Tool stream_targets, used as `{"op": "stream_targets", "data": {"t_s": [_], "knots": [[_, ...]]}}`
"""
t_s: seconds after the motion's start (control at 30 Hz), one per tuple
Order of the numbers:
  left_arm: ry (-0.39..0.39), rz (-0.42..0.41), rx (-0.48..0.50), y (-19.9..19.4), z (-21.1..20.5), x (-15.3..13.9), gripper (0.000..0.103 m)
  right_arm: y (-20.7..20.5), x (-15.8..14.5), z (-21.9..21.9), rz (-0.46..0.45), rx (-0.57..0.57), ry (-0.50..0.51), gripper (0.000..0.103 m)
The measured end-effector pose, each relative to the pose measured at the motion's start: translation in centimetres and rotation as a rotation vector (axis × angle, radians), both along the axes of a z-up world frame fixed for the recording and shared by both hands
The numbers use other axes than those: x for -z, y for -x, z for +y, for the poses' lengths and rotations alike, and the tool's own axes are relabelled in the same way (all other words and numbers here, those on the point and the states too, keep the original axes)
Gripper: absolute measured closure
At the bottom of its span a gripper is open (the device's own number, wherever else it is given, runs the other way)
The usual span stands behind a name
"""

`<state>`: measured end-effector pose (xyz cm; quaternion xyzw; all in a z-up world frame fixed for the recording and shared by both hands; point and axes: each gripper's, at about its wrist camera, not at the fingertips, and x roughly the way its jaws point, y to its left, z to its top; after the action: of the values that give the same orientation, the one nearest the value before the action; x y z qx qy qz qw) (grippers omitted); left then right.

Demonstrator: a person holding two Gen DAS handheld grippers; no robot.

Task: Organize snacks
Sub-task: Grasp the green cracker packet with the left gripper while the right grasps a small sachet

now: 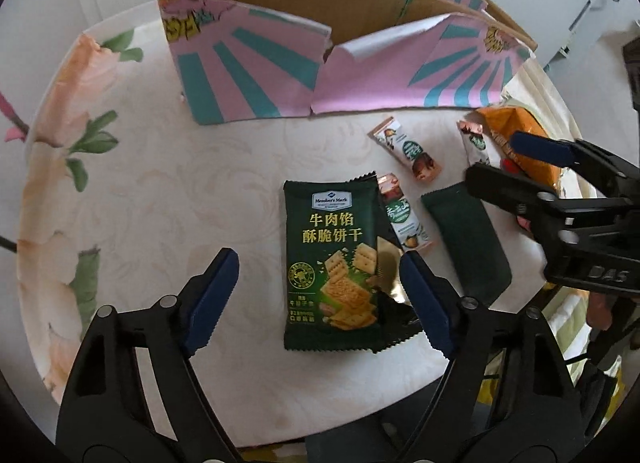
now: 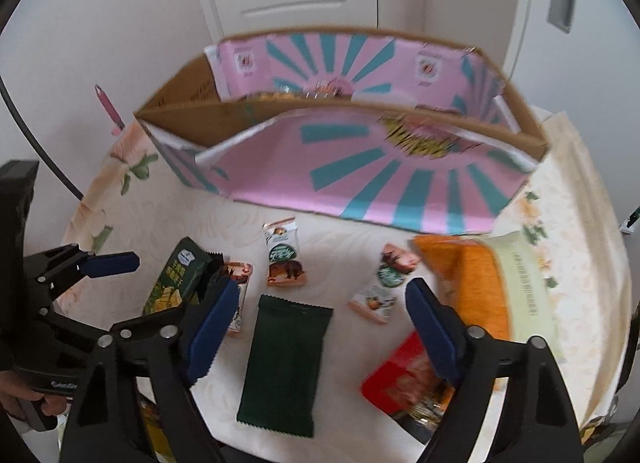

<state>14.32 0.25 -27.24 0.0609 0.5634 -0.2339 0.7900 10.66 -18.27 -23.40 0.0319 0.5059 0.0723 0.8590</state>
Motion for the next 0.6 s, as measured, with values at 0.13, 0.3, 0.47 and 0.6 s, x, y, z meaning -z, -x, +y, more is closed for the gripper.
{"op": "stream_targets", "data": {"t_s": [0.13,0.3,0.47,0.6], "knots": [[0.006,0.014,0.015,-0.1,0.1,0.7,0.025,-0.7,1.6,1.0,0.023,-0.003,0.008,0.028],[0.012,0.004,0.035,0.0,0.0,0.9,0.028,-1.5,2.6,1.4,0.032,0.0,0.013,0.029],[0.03,0.009,0.046,-0.1,0.3,0.6,0.043,-2.4,3.4,1.8,0.043,-0.014,0.015,0.039],[0.042,0.017,0.061,-0.2,0.2,0.4,0.052,-2.8,3.8,2.3,0.036,-0.034,0.027,0.041]]}}
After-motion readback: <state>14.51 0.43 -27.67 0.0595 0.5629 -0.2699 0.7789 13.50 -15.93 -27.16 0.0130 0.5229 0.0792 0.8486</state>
